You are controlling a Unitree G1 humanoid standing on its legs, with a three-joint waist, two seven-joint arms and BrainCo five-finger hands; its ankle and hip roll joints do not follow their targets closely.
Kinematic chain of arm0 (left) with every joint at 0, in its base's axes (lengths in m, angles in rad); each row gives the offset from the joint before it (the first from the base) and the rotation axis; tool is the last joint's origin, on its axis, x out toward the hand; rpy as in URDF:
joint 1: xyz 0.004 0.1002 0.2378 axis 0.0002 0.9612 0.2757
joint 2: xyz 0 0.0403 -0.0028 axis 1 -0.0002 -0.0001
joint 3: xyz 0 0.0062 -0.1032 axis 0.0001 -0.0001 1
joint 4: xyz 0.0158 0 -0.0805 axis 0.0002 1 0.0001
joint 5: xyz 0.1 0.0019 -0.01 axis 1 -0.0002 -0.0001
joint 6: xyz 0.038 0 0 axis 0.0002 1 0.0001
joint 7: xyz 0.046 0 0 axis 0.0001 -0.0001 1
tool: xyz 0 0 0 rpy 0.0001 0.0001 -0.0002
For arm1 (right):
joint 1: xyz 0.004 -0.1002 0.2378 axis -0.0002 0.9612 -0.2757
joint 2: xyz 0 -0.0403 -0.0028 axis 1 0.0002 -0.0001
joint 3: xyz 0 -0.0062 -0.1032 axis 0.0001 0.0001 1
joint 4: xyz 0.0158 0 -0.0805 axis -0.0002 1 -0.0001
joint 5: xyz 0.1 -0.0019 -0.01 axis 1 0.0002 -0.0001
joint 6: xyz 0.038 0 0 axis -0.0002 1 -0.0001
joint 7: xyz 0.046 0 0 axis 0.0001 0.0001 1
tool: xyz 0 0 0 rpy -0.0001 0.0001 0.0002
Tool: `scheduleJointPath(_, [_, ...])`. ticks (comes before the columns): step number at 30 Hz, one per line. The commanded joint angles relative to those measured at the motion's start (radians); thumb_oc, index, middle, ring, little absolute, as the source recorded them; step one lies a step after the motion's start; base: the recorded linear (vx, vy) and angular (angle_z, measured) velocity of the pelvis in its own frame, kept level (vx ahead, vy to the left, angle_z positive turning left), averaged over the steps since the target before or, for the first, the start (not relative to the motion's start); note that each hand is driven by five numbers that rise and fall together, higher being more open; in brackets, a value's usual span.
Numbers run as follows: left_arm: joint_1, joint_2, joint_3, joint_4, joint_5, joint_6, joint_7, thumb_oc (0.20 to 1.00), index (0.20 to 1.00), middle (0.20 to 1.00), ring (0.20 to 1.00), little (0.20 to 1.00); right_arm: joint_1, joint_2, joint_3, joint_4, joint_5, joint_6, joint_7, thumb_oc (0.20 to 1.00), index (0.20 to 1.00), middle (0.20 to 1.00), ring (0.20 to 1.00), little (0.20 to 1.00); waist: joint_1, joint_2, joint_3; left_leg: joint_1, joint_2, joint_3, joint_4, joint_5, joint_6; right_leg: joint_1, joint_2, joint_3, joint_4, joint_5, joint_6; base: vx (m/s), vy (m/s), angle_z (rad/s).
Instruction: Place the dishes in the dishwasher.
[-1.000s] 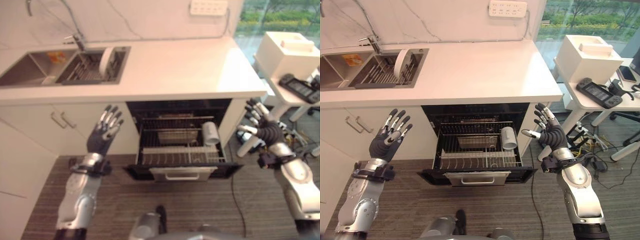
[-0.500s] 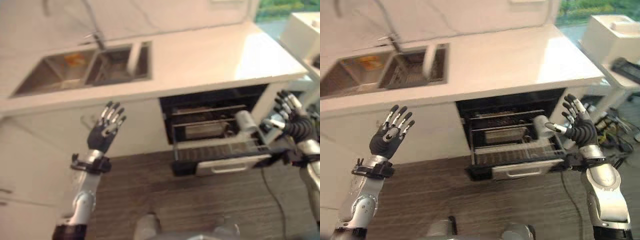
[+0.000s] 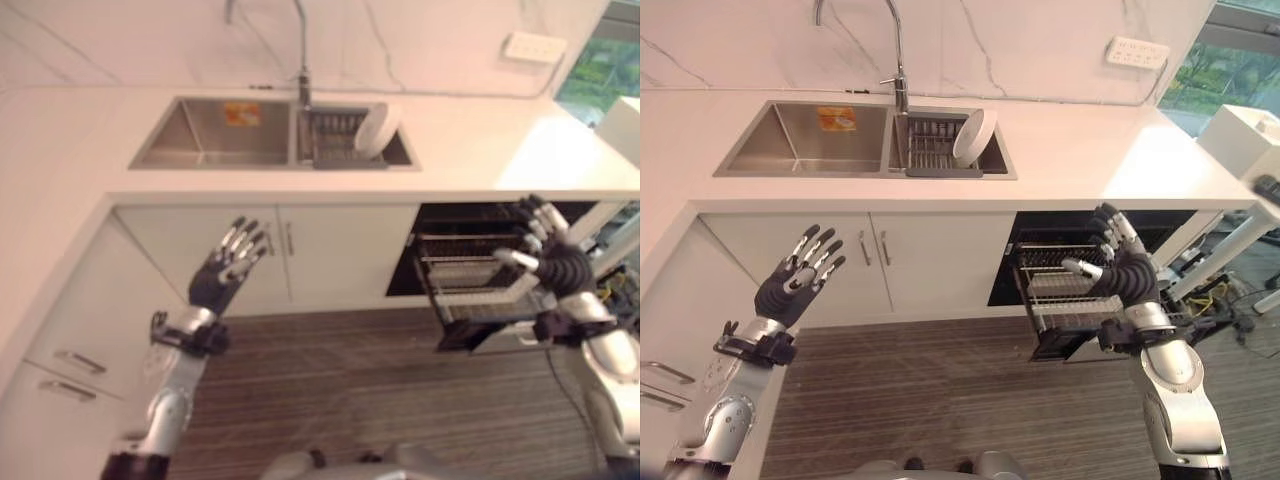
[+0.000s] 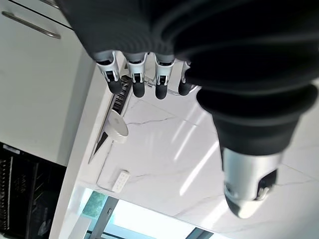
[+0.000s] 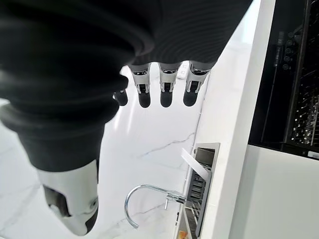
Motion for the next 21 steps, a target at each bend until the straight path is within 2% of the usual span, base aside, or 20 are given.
scheduleJointPath(1, [0.001,0.009,0.047,-0.076,-0.003,-0.065,0.012,1.0,1.0,1.0,1.0,1.0,-0.065,-0.031,-0.029,0.009,0.021,-0.035,-0.019,1.0,1.0,1.0,1.0,1.0,0.008,0.01,-0.027,0.014,0.109,0.041,0.07,-0.026,-0.058,0.067,0.005,-0.037,-0.126,0.131,0.035,0.09,-0.082,-0.26])
scheduleJointPath(6, [-0.016,-0.004,0.044,-0.083,0.013,-0.048,0.033,1.0,1.0,1.0,1.0,1.0,-0.071,-0.037,-0.033,-0.004,0.026,-0.018,-0.025,1.0,1.0,1.0,1.0,1.0,-0.003,0.017,-0.032,0.03,0.131,0.086,0.07,-0.012,-0.075,0.08,0.018,-0.028,-0.126,0.106,0.016,0.1,-0.112,-0.1])
scheduleJointPath(7, [-0.018,-0.002,0.044,-0.084,0.022,-0.054,0.04,1.0,1.0,1.0,1.0,1.0,-0.068,-0.042,-0.039,-0.005,0.03,-0.02,-0.022,1.0,1.0,1.0,1.0,1.0,-0.008,0.017,-0.028,0.042,0.136,0.101,0.07,0.011,-0.088,0.085,0.024,-0.021,-0.126,0.099,0.008,0.11,-0.1,0.04])
scheduleJointPath(9, [-0.018,-0.006,0.042,-0.088,0.016,-0.058,0.04,1.0,1.0,1.0,1.0,1.0,-0.064,-0.054,-0.044,0.001,0.036,-0.027,-0.016,1.0,1.0,1.0,1.0,1.0,-0.001,0.003,-0.008,0.063,0.128,0.099,0.07,0.154,-0.121,0.101,0.022,-0.002,-0.126,0.089,-0.013,0.1,-0.115,0.0])
scheduleJointPath(10, [-0.019,-0.008,0.043,-0.089,0.018,-0.061,0.04,1.0,1.0,1.0,1.0,1.0,-0.063,-0.059,-0.045,0.0,0.037,-0.029,-0.012,1.0,1.0,1.0,1.0,1.0,0.003,-0.012,0.004,0.065,0.115,0.1,0.082,0.207,-0.129,0.108,0.011,0.008,-0.126,0.089,-0.021,0.07,-0.096,0.04])
scheduleJointPath(11, [-0.021,-0.012,0.044,-0.091,0.013,-0.062,0.036,1.0,1.0,1.0,1.0,1.0,-0.063,-0.063,-0.046,-0.002,0.033,-0.028,-0.003,1.0,1.0,1.0,1.0,1.0,0.005,-0.02,0.023,0.033,0.118,0.098,0.142,0.222,-0.13,0.118,0.006,0.016,-0.126,0.096,-0.028,0.07,-0.058,-0.01])
scheduleJointPath(13, [-0.023,-0.011,0.048,-0.084,0.005,-0.054,0.028,1.0,1.0,1.0,1.0,1.0,-0.069,-0.065,-0.043,0.002,0.029,-0.021,-0.007,1.0,1.0,1.0,1.0,1.0,0.006,-0.019,0.029,0.019,0.159,0.133,0.07,0.216,-0.127,0.124,0.005,0.007,-0.126,0.098,-0.018,0.09,0.029,-0.02])
scheduleJointPath(14, [-0.02,-0.007,0.049,-0.082,-0.002,-0.05,0.022,1.0,1.0,1.0,1.0,1.0,-0.074,-0.065,-0.037,0.007,0.026,-0.018,-0.01,1.0,1.0,1.0,1.0,1.0,0.007,-0.004,0.031,-0.009,0.193,0.137,0.07,0.181,-0.127,0.128,0.017,0.003,-0.126,0.092,-0.009,0.1,0.095,0.12])
scheduleJointPath(16, [-0.007,-0.01,0.05,-0.083,0.002,-0.053,0.016,1.0,1.0,1.0,1.0,1.0,-0.074,-0.063,-0.03,0.01,0.021,-0.02,-0.01,1.0,1.0,1.0,1.0,1.0,0.013,0.019,0.031,-0.081,0.226,0.105,0.07,0.144,-0.133,0.136,0.034,0.007,-0.126,0.082,0.001,0.16,0.208,0.18])
scheduleJointPath(17, [0.01,-0.016,0.049,-0.084,0.006,-0.064,0.007,1.0,1.0,1.0,1.0,1.0,-0.063,-0.061,-0.028,0.009,0.015,-0.026,-0.002,1.0,1.0,1.0,1.0,1.0,0.023,0.032,0.026,-0.149,0.237,0.056,0.07,0.158,-0.147,0.154,0.044,0.02,-0.126,0.068,0.005,0.24,0.272,0.07])
scheduleJointPath(18, [0.018,-0.018,0.048,-0.082,0.005,-0.07,0.0,1.0,1.0,1.0,1.0,1.0,-0.053,-0.06,-0.028,0.007,0.011,-0.032,0.003,1.0,1.0,1.0,1.0,1.0,0.025,0.036,0.023,-0.178,0.242,0.036,0.07,0.179,-0.156,0.164,0.049,0.026,-0.126,0.058,0.003,0.31,0.277,-0.03])
scheduleJointPath(19, [0.031,-0.024,0.048,-0.076,0.005,-0.082,-0.015,1.0,1.0,1.0,1.0,1.0,-0.031,-0.061,-0.033,0.007,0.011,-0.05,0.016,1.0,1.0,1.0,1.0,1.0,0.032,0.042,0.021,-0.219,0.245,0.001,0.07,0.218,-0.169,0.184,0.06,0.038,-0.126,0.043,-0.002,0.27,0.21,-0.1])
scheduleJointPath(21, [0.048,-0.031,0.054,-0.075,0.004,-0.089,-0.027,1.0,1.0,1.0,1.0,1.0,-0.005,-0.068,-0.045,0.003,0.017,-0.064,0.034,1.0,1.0,1.0,1.0,1.0,0.037,0.048,0.02,-0.261,0.247,-0.026,0.07,0.234,-0.178,0.205,0.065,0.048,-0.126,0.024,-0.006,0.29,0.211,-0.35])
